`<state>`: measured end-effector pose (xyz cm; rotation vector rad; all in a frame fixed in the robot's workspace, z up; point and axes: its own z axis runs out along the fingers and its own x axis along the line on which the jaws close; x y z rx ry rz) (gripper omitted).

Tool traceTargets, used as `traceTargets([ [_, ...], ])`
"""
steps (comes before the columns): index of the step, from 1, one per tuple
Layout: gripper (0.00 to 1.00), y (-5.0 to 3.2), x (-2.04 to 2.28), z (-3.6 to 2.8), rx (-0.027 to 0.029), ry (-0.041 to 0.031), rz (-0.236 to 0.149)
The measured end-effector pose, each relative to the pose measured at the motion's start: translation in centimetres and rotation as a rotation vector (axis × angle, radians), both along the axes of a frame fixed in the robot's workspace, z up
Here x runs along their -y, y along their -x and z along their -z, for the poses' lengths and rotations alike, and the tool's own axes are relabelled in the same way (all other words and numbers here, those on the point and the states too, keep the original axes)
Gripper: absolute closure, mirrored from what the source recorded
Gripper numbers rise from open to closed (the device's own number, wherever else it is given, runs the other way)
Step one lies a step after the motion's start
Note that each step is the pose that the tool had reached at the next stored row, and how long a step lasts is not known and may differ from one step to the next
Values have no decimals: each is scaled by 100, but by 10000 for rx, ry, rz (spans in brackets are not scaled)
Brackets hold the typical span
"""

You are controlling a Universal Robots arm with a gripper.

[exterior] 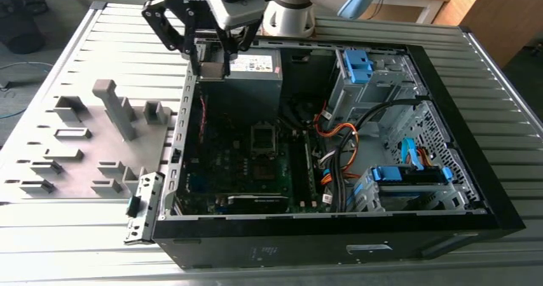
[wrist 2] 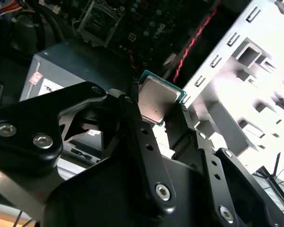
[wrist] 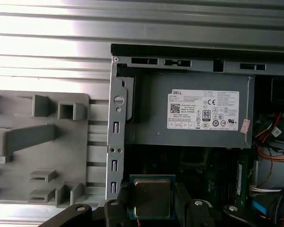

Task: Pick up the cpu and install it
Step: 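Pick up the cpu and move it towards the insertion slot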

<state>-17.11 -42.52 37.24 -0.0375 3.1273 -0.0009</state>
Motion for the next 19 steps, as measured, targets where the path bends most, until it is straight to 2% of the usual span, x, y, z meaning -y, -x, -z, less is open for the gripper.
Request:
traceTargets([
  [19,53,-533,0,4,-1,1,-1],
])
